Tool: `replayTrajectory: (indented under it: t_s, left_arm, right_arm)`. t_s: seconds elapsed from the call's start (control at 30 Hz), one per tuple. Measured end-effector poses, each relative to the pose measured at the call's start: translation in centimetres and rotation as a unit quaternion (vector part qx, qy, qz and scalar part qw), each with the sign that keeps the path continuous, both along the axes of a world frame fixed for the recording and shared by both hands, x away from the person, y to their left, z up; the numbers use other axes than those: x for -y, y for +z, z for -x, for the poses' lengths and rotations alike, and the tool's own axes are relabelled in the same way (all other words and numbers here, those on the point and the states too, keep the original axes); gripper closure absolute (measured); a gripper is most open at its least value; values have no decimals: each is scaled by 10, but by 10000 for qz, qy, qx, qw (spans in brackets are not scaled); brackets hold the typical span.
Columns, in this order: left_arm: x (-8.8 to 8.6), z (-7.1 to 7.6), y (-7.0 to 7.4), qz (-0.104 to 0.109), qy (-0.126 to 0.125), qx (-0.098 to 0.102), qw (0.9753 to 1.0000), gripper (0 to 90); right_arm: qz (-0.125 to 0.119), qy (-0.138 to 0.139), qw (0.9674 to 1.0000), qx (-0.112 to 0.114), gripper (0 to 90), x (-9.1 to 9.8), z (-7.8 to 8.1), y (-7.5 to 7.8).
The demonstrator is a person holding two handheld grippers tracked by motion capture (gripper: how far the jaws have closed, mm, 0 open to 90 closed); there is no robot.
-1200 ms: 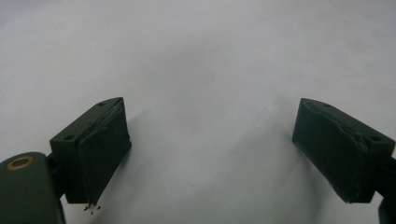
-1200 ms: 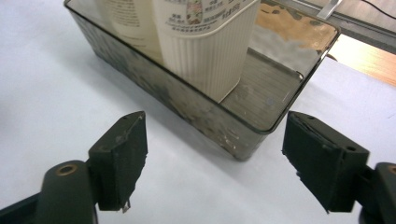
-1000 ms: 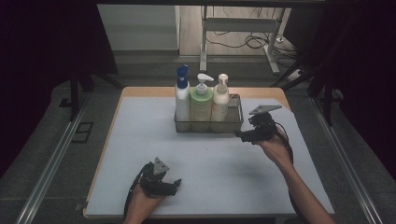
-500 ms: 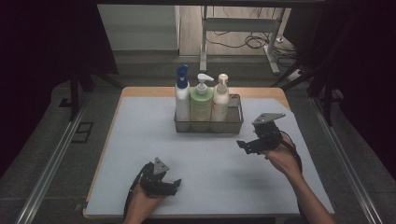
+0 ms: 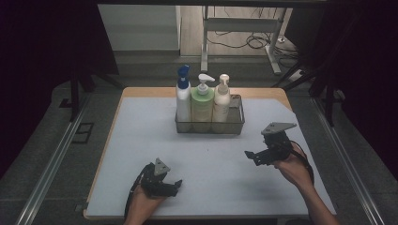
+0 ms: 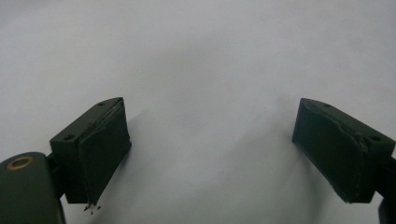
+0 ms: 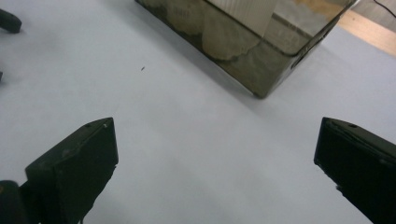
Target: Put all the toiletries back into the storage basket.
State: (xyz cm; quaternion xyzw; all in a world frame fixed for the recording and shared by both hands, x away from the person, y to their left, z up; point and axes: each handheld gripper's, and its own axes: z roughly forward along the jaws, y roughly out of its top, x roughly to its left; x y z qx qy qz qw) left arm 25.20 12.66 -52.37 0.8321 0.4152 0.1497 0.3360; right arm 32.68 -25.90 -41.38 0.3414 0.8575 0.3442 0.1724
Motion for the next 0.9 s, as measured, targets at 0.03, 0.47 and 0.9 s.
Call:
replayTrajectory:
  t_s: [0.03,0.47,0.9]
  left_arm:
    - [0,0,0,2,0,-2,10000,106]
    - [0,0,0,-15,-19,2,10000,107]
    - [0,0,0,1,-3,2,10000,106]
  right_arm:
    - [-1,-4,10000,-17,0,2,2,-1]
    - [26,-78,10000,-34,0,14,20,-14]
    - [-69,-119,9997,-181,0,14,30,-43]
